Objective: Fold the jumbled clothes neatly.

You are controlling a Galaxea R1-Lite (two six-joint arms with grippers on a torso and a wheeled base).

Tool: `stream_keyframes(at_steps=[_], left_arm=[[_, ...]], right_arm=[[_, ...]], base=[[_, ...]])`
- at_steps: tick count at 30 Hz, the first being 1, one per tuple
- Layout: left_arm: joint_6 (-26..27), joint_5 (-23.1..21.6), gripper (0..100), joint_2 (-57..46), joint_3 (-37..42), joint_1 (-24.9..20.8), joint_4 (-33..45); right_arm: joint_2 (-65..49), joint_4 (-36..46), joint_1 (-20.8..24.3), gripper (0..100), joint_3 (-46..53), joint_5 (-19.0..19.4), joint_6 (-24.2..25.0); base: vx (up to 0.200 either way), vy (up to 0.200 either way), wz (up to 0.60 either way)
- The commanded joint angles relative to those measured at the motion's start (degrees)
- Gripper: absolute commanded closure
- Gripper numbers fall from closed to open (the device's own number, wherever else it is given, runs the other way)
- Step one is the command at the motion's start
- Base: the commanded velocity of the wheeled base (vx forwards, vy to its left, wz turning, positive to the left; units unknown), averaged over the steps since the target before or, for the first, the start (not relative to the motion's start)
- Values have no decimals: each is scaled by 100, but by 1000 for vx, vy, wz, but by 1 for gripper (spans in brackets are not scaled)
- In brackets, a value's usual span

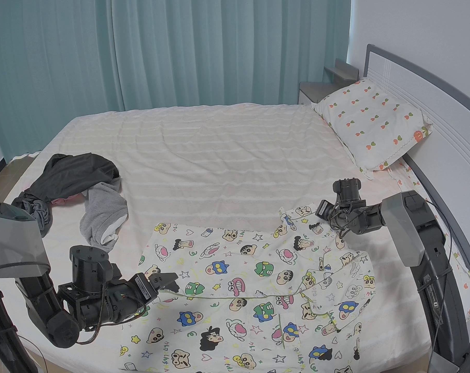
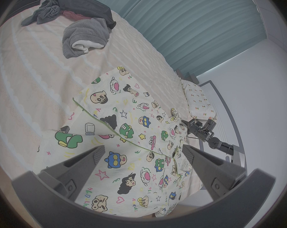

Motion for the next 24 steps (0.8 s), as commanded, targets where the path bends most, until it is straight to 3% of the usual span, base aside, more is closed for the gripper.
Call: stream_keyframes(at_steps=[1,15,24], left_arm=[[-2,1,0,1,0,1,-2],[-2,1,0,1,0,1,-2],[-2,1,0,1,0,1,-2]], right_arm=[[27,-84,-33,100,1,-13,5],[71,-568,-95,100,1,-488,268],[62,-585,-157,100,1,-505,286]], base=[[0,0,0],[0,0,0],[0,0,0]])
